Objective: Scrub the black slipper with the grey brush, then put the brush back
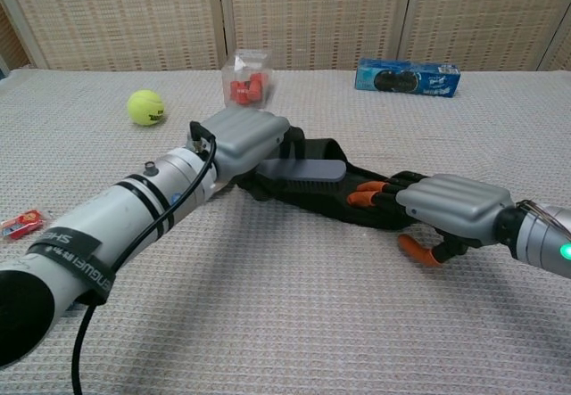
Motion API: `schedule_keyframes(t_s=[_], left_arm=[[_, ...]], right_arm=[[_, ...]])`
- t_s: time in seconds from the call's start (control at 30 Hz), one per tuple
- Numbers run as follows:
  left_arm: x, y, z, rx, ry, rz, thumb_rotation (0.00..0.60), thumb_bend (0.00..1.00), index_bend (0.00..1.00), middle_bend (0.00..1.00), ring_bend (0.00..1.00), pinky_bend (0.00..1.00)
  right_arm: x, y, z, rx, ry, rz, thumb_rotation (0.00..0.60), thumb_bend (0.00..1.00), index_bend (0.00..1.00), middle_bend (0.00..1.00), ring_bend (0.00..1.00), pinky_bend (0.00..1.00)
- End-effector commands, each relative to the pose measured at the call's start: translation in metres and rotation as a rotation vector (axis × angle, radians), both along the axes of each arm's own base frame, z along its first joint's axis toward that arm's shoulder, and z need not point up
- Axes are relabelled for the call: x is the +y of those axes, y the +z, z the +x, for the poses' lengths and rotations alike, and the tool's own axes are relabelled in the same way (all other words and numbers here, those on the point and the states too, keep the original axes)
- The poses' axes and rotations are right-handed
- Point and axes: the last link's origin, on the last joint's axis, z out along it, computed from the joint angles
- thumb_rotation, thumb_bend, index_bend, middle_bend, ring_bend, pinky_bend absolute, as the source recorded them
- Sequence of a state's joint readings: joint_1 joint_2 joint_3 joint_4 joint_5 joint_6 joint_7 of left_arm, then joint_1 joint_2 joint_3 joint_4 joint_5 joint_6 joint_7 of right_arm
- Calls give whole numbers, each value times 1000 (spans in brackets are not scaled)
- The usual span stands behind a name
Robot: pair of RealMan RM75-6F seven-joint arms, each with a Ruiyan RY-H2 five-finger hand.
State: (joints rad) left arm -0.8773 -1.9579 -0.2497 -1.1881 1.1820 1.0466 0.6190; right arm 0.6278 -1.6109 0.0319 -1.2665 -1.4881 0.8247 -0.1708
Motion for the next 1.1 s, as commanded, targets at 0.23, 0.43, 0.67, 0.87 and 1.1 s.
schedule_keyframes(t_s=[0.23,0.43,0.67,0.87,1.1], left_arm=[[13,1,-10,6,-6,71,600,458,483,557,740,989],[21,9,-19,-10,12,89,600,459,492,566,740,989],[36,2,-29,-17,74,71,600,459,500,576,740,990],[46,-6,-31,-3,91,80,600,460,499,574,740,989],[35,-14,-22,-42,73,46,600,460,499,575,740,990]], right_arm=[[0,6,-1,2,11,-1,600,604,112,22,0,0],[0,7,-5,16,6,3,600,604,111,22,0,0],[1,10,-6,20,9,11,600,604,111,22,0,0],[0,12,-7,25,7,12,600,604,111,21,0,0],[-1,11,-10,30,1,16,600,604,111,21,0,0]])
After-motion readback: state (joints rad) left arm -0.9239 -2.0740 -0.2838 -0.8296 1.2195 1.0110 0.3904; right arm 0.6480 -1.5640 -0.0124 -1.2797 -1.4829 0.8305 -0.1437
